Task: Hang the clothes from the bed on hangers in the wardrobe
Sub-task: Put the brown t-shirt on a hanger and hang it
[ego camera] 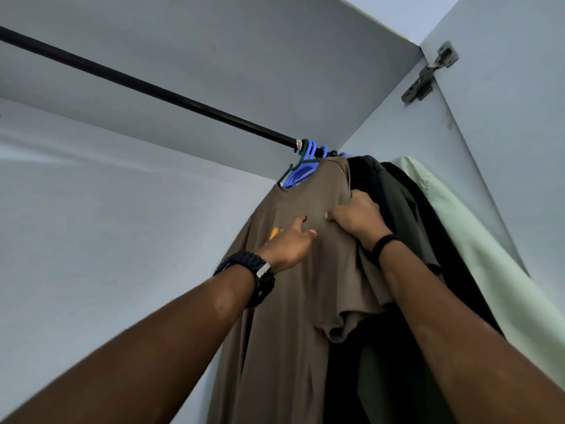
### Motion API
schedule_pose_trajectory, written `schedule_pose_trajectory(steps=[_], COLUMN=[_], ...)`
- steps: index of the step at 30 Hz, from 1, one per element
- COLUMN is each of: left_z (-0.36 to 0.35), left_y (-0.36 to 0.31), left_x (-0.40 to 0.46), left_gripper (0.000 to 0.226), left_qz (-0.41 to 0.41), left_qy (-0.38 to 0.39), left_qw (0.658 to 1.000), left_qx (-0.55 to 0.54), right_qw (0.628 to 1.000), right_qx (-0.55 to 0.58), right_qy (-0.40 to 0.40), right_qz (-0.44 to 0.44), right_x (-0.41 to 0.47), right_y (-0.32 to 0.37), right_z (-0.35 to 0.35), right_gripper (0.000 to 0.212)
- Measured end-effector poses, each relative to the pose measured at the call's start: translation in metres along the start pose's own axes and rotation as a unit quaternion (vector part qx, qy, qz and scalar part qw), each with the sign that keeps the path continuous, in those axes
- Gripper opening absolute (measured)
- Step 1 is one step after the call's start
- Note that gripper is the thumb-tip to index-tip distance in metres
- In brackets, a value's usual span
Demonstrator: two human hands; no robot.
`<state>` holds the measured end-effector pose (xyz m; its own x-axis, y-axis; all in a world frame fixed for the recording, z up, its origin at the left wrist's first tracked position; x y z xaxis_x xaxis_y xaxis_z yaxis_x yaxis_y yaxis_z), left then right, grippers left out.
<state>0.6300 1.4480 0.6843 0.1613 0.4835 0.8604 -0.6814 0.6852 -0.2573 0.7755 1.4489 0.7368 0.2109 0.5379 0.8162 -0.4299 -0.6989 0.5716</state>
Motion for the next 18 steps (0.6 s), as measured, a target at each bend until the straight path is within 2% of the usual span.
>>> schedule_pose_trajectory(steps=[5,8,10,13,18], left_z=[-0.004,-0.015,-0.025,-0.032,-0.022], left_y=[-0.014,-0.026,-0.031,-0.044,-0.055], left_x=[-0.054,-0.096,-0.127,-0.179,-0.274], left_gripper=[0.05,0.047,0.049,0.051,0.045], left_qz=[0.023,0.038,0.054,0.064,0.122], left_qy=[-0.04,-0.026,-0.008,-0.006,-0.057], left_qw=[0.992,0.987,0.985,0.98,0.976], left_qx=[-0.117,-0.151,-0.161,-0.186,-0.174], right_qw=[0.996,0.979,0.96,0.942,0.908], right_qx=[0.063,0.142,0.207,0.252,0.302], right_qy=[0.047,0.107,0.133,0.145,0.185], right_qz=[-0.041,-0.1,-0.137,-0.169,-0.224], right_x=[-0.08,-0.134,-0.168,-0.221,-0.311], right_y=[-0.034,-0.051,-0.06,-0.069,-0.076], right_z=[0.012,0.01,0.012,0.019,0.024], right_gripper=[0.039,0.036,0.039,0.03,0.022])
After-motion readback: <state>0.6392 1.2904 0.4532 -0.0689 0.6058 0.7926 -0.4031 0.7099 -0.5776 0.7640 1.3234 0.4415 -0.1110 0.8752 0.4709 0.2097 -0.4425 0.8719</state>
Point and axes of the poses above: each hand's wrist, its own x-axis towards the middle knuckle, its own z-axis out of the back of the hand, y = z × x, the point moved 10 cm from there along x, towards the middle knuckle, and after that the axes turned 10 degrees about -z, right-handed, at the moved point
